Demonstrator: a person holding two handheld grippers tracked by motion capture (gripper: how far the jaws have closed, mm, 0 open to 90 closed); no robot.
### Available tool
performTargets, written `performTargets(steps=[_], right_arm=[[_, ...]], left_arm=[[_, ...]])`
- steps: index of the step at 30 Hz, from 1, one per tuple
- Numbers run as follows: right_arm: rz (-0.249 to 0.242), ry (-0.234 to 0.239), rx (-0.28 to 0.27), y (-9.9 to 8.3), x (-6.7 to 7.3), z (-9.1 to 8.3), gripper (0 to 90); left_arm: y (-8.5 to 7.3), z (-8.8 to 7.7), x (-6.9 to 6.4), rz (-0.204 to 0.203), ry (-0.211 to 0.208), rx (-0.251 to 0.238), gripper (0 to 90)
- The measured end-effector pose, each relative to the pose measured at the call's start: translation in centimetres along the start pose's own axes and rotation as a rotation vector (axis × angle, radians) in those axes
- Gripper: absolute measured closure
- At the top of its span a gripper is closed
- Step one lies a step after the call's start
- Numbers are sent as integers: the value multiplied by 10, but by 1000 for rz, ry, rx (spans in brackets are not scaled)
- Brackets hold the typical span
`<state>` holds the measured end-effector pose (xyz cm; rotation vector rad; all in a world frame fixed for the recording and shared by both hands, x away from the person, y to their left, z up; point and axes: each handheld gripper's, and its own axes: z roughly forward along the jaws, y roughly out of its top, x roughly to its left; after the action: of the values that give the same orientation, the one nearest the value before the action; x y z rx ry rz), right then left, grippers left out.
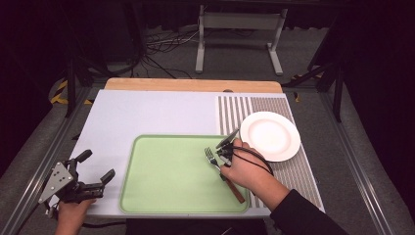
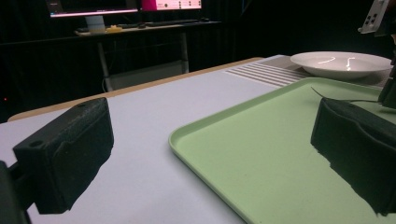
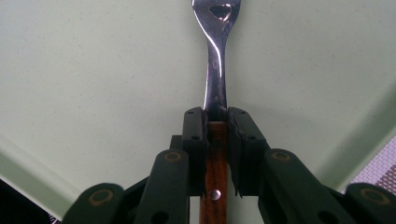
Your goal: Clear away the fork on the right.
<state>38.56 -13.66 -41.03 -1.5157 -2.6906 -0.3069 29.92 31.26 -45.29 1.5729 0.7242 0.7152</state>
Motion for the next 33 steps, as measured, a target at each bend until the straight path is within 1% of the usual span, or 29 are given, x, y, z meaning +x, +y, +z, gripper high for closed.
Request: performTargets(steps=[3,9,22,31,32,33], right_arm=[[8,-3,1,0,0,1,780],[7,10,-1,0,1,3,778],[7,4,-7,1,2,4,761],[-1,14,-35,2,3,0,694],[-6,16,-41,2,3,-1,674],[-18,11,-62,2,3,-2,628]], left_arm=[[0,0,0,-1,1,-2,0],[0,0,0,-1,1,-2,0],[0,0,0,-3,0,0,0],[0,0,0,0,0,0,0],[0,0,0,-2,0,0,0],[0,0,0,-4,1,1,0]])
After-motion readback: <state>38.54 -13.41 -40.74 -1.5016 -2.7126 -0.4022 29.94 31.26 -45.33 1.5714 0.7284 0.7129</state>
